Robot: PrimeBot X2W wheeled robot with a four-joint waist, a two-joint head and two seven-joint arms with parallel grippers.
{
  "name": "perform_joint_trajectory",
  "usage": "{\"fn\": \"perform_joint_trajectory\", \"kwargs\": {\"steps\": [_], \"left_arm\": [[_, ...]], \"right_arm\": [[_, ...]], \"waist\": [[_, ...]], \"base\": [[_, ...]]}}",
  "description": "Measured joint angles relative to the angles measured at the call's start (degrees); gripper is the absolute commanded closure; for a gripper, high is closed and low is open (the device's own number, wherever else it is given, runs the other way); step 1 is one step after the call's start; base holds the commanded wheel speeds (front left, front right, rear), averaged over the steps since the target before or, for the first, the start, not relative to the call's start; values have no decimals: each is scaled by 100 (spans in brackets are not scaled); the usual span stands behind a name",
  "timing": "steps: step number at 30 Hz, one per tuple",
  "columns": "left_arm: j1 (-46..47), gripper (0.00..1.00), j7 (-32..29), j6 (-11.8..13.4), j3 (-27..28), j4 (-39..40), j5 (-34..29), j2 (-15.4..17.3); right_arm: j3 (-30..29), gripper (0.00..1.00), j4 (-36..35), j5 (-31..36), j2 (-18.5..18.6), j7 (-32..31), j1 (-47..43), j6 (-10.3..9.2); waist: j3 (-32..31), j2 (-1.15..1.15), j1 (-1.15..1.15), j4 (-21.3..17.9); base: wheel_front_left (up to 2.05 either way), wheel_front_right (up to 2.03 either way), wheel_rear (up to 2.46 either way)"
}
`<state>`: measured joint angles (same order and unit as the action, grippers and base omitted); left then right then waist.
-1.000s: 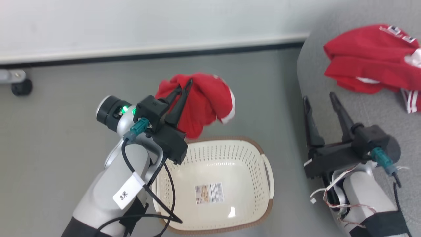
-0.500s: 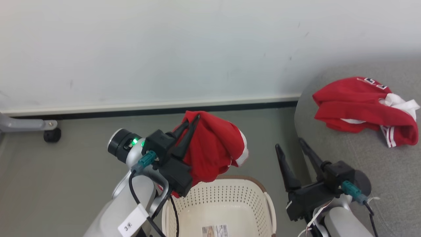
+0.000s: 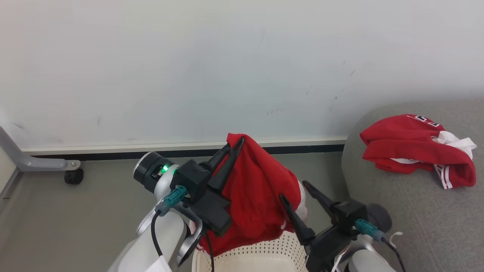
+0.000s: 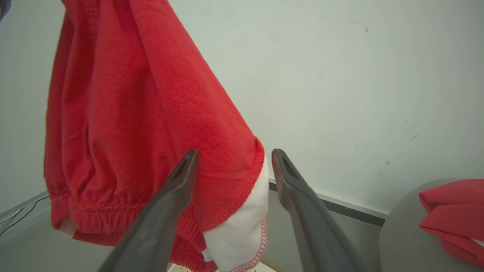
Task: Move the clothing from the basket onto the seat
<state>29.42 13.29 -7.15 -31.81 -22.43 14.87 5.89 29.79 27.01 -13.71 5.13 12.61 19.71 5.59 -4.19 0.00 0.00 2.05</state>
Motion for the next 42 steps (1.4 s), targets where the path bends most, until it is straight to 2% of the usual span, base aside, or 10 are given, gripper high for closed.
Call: {"fn": "perform_joint_trajectory", "kwargs": {"steps": [12, 24, 25, 28, 29, 38, 39, 40, 41, 42], "left_arm": [[-124, 100, -213, 0, -166, 647, 14, 24], [-174, 100, -470, 0, -221, 1021, 23, 58], [-179, 100, -490, 0, -234, 1049, 37, 58], [-202, 100, -539, 0, -235, 1072, 152, 57], [-215, 100, -558, 0, -233, 1073, 172, 59], [-395, 100, -614, 56, -114, 1103, 242, 140], [-420, 95, -622, 66, -102, 1079, 272, 141], [-442, 71, -649, 70, -74, 1077, 286, 142], [-469, 58, -657, 97, -42, 1076, 309, 144], [-505, 28, -662, 116, -16, 1066, 323, 145]], "right_arm": [[274, 0, 408, 13, -43, -92, 287, 81], [549, 0, 1018, 171, -56, -93, 1046, 118], [632, 38, 1088, 171, -62, -92, 1098, 143], [693, 95, 1154, 162, -77, -85, 1166, 148], [722, 100, 1184, 159, -80, -83, 1171, 148], [857, 100, 1273, 15, -86, 11, 1197, 149], [854, 100, 1273, -19, -85, 16, 1217, 149], [859, 100, 1273, -48, -85, 22, 1246, 149], [857, 100, 1269, -58, -82, 42, 1267, 149], [855, 100, 1263, -90, -73, 59, 1272, 149]], "waist": [[9, 0, 0, 136], [64, 0, 1, 172], [82, 0, 1, 174], [108, 0, 1, 175], [116, 0, 1, 174], [166, 0, 1, 113], [172, 0, 1, 95], [178, 0, 1, 78], [183, 0, 1, 59], [188, 0, 1, 37]], "base": [[0, 0, 0], [0, 0, 0], [0, 0, 0], [0, 0, 0], [0, 0, 0], [0, 0, 0], [0, 0, 0], [0, 0, 0], [0, 0, 0], [0, 0, 0]]}}
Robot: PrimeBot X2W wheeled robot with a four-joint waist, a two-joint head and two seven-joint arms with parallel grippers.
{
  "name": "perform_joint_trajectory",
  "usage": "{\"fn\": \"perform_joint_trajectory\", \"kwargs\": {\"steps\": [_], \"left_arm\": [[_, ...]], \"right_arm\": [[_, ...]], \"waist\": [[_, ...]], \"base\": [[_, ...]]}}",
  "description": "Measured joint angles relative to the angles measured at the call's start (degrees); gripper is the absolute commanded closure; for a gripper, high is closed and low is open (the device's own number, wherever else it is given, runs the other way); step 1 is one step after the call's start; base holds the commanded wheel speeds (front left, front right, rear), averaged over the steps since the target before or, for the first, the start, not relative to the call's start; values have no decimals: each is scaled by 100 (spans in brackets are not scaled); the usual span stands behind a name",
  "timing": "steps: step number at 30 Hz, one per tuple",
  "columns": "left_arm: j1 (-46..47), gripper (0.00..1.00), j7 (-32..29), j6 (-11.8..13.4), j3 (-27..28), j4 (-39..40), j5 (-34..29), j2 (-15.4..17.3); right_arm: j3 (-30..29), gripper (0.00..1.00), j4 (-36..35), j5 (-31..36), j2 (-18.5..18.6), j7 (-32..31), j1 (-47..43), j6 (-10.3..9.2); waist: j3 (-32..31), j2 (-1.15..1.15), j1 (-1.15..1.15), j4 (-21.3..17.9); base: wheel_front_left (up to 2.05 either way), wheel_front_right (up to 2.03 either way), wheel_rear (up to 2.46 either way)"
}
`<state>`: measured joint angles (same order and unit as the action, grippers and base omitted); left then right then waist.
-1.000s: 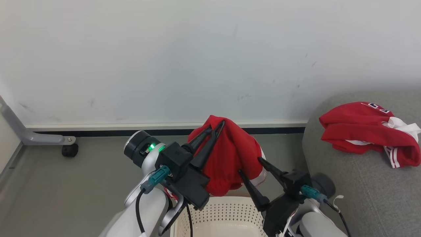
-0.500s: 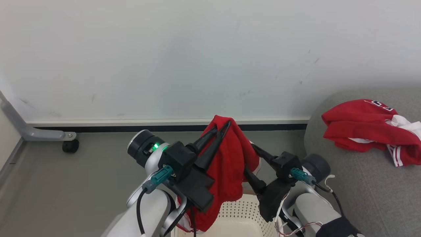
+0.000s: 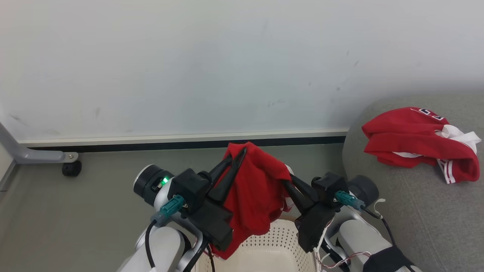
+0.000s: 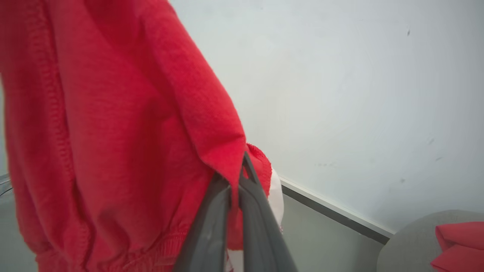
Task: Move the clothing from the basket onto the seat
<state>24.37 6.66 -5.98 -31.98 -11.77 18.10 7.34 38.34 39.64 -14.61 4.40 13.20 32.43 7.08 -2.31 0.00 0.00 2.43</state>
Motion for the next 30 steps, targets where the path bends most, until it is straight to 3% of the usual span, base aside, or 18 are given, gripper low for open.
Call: {"fn": "perform_joint_trajectory", "kwargs": {"steps": [1, 2, 15, 30], "left_arm": [[-33, 7, -1, 1, 9, -16, 3, 10], [-79, 0, -2, 46, 36, -53, 29, 24], [-519, 0, 26, 146, 143, -143, 202, 88], [-883, 0, 123, 198, -7, -149, 225, 109]], "right_arm": [[-2, 100, -2, -18, 11, 1, 0, 0], [-25, 100, -14, -37, 45, 9, 1, 0], [-561, 100, -436, -175, 563, 101, 222, -10], [-985, 100, -1152, -193, 1151, 108, 131, -313]], "waist": [[5, 0, 0, -21], [14, 0, 0, -65], [42, 0, 0, -405], [84, 0, 0, -1048]], "base": [[0, 0, 0], [0, 0, 0], [0, 0, 0], [0, 0, 0]]}}
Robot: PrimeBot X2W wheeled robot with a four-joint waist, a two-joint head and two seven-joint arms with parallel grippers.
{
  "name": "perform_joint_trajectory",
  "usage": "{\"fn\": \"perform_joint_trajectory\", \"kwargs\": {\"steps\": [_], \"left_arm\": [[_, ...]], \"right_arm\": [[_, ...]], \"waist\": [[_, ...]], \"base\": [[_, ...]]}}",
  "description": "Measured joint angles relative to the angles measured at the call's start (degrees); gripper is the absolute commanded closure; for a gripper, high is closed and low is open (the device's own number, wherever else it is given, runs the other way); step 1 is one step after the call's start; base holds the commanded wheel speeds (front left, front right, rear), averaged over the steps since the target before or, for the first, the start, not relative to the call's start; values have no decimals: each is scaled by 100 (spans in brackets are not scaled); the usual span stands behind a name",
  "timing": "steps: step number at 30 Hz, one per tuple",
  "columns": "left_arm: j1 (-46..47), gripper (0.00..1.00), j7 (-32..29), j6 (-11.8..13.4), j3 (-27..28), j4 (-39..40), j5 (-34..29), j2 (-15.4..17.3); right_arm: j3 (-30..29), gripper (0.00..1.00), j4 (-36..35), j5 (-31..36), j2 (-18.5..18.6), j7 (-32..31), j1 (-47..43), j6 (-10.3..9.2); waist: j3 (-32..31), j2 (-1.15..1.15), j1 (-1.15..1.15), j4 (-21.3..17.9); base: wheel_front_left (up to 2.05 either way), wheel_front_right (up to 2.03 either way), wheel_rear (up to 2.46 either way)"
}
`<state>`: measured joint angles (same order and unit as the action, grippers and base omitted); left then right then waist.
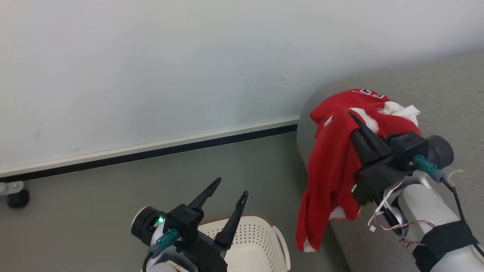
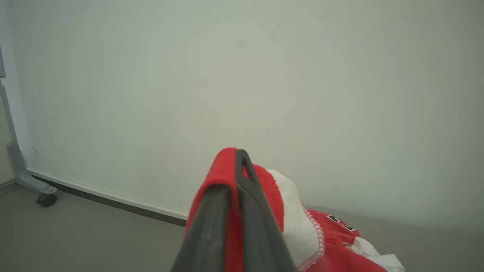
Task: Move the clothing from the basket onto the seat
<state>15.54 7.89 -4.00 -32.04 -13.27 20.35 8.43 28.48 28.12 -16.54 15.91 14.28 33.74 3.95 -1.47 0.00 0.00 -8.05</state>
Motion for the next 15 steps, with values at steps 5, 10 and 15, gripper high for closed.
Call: {"fn": "perform_joint_trajectory", "kwargs": {"steps": [5, 10, 15], "left_arm": [[-85, 0, 35, 1, -74, 41, -19, -64], [-84, 0, 36, 0, -158, 47, -34, -94], [-84, 0, 37, 4, -189, 47, -36, -118]], "right_arm": [[-24, 100, -222, -57, 33, 0, -112, -48], [-23, 100, -378, -58, 35, 0, -159, -68], [-23, 100, -525, -59, 54, 1, -239, -92]], "waist": [[61, 0, 0, -360], [115, 0, 0, -613], [167, 0, 0, -836]], "base": [[0, 0, 0], [0, 0, 0], [0, 0, 0]]}}
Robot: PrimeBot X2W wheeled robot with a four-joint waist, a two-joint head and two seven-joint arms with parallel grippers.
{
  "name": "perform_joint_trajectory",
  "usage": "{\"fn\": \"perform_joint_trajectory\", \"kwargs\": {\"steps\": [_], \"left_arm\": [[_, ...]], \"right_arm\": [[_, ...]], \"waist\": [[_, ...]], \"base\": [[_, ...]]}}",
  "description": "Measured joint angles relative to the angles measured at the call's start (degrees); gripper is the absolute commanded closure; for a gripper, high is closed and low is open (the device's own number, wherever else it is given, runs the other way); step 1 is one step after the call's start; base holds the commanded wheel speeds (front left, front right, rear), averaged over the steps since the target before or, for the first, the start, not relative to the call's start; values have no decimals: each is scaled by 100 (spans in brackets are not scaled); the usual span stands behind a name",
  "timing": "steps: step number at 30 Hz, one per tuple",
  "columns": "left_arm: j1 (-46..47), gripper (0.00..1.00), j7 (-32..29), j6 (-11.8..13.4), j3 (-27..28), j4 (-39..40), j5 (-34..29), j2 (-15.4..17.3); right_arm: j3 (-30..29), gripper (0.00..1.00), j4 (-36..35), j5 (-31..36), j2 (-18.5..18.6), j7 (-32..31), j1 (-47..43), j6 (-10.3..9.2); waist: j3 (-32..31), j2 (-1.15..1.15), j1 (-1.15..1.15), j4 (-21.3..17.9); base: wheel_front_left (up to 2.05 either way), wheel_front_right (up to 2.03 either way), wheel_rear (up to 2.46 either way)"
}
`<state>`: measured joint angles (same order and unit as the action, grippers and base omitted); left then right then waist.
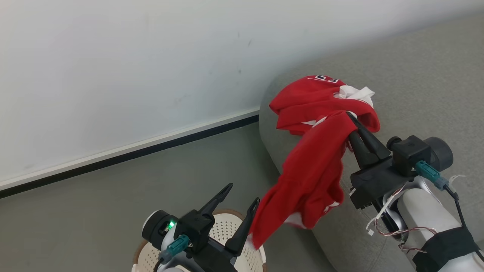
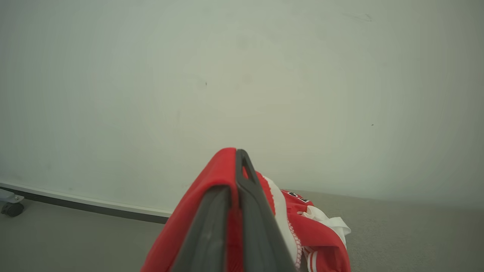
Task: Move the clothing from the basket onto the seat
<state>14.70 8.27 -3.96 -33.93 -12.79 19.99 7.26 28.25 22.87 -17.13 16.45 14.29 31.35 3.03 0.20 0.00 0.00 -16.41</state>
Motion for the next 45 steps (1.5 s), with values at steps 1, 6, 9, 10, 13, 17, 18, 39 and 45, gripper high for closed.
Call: {"fn": "perform_joint_trajectory", "kwargs": {"steps": [1, 6, 9, 10, 13, 17, 18, 39, 45], "left_arm": [[0, 0, 0, 1, -8, 0, -4, -2], [0, 0, -1, 29, -21, 21, -40, -4], [1, 0, -2, 49, -19, 52, -42, -1], [1, 0, -3, 51, -19, 64, -44, 3], [13, 0, -12, 51, -21, 98, -62, 5], [67, 0, -66, 53, -22, 181, -194, 16], [100, 0, -69, 52, -23, 201, -201, 21], [966, 0, -414, 59, 10, 693, -389, 147], [1150, 0, -465, 44, 10, 812, -454, 172]], "right_arm": [[0, 100, -24, 0, 2, -1, -33, -4], [-127, 100, -64, -62, 16, -3, -39, -105], [-230, 100, -53, -112, 18, -9, 30, -120], [-248, 100, -37, -119, 15, -12, 92, -127], [-344, 100, 1, -182, 8, -22, 387, -126], [-501, 100, 164, -264, -23, -100, 987, -107], [-555, 100, 213, -277, -23, -119, 1172, -102], [-1697, 100, 1753, -390, 1087, -519, 4646, -413], [-1706, 100, 2116, -308, 1268, -523, 4790, -511]], "waist": [[12, 0, 0, -39], [109, 0, 0, -187], [193, 0, 0, -256], [225, 0, 0, -278], [333, 0, 0, -340], [502, 0, 0, -407], [549, 0, 0, -420], [1828, 1, 0, -71], [2220, 1, 0, 217]], "base": [[0, 0, 0], [0, 0, 0], [0, 0, 0], [0, 0, 0], [0, 0, 0], [0, 0, 0], [0, 0, 0], [0, 0, 0], [0, 0, 0]]}}
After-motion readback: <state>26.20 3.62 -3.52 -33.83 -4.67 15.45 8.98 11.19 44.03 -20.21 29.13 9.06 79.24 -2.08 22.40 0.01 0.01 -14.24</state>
